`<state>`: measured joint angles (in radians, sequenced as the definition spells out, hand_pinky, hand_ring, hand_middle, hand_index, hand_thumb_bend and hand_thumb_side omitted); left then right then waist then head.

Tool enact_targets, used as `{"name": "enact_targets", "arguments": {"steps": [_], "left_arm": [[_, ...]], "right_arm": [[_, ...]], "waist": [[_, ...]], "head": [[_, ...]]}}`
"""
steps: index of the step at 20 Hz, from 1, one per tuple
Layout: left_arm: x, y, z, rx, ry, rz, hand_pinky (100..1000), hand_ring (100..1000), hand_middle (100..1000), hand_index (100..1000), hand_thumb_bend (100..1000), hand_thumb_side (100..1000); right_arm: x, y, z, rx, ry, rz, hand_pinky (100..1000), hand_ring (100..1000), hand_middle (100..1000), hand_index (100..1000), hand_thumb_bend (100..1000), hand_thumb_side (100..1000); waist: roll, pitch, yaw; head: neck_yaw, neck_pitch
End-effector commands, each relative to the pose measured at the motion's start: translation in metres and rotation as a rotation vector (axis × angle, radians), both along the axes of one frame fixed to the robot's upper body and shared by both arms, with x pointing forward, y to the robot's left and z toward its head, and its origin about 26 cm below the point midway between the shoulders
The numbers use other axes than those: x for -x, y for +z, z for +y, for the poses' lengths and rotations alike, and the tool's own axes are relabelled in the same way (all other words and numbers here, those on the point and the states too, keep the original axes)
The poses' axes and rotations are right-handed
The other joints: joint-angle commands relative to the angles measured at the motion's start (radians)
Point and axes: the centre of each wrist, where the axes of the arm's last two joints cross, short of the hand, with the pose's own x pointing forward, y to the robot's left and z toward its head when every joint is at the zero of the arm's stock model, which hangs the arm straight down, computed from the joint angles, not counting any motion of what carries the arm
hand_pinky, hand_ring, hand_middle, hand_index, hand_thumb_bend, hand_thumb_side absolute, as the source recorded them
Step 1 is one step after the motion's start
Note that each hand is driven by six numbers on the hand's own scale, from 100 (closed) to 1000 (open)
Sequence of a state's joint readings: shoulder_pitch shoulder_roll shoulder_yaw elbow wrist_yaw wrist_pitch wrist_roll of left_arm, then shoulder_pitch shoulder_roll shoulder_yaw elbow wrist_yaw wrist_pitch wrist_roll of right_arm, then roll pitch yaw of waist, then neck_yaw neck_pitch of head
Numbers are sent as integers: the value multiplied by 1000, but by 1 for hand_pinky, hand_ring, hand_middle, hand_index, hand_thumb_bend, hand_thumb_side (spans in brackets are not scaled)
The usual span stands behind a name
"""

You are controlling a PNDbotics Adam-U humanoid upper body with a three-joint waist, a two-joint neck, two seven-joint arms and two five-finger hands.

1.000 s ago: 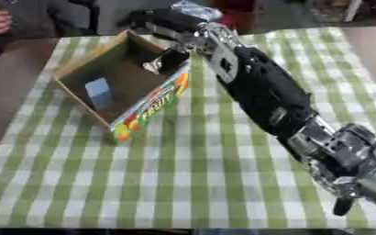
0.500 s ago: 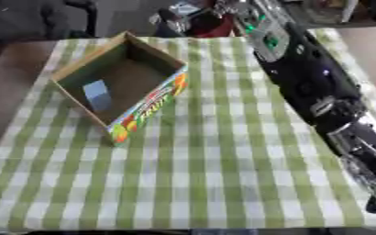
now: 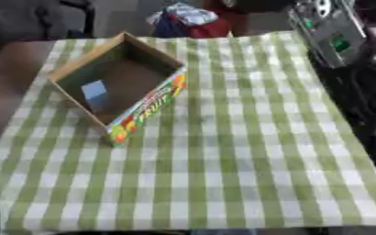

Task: Pick up objects on the table and place them in the box.

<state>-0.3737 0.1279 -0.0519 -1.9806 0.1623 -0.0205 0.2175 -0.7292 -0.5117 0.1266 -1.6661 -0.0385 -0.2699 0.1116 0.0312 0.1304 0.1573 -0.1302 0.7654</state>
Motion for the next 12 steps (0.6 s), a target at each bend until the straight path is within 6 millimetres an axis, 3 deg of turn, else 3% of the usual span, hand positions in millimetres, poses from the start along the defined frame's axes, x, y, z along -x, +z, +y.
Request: {"name": "enact_targets", "arguments": {"steps": [1,6,12], "left_arm": [[3,6,8,-11,41,-27,631,684,639,838,163,678],[3,4,11,-10,68,-20,630,686,638,837,164,678],[4,1,16,-16,94,-8,627,681,636,835,164,677]], "right_arm": [[30,19,-12,-131,37,-53,682,813,882,930,100,281],[57,5,-26,-353,22,-40,666,789,856,900,100,278],[71,-20,-34,-467,-56,-32,659,781,852,896,100,274]], "waist": [[-4,-9,-8],[-4,0,-38],[-6,9,-70]], "head": [[31,5],[72,5],[92,5]]}}
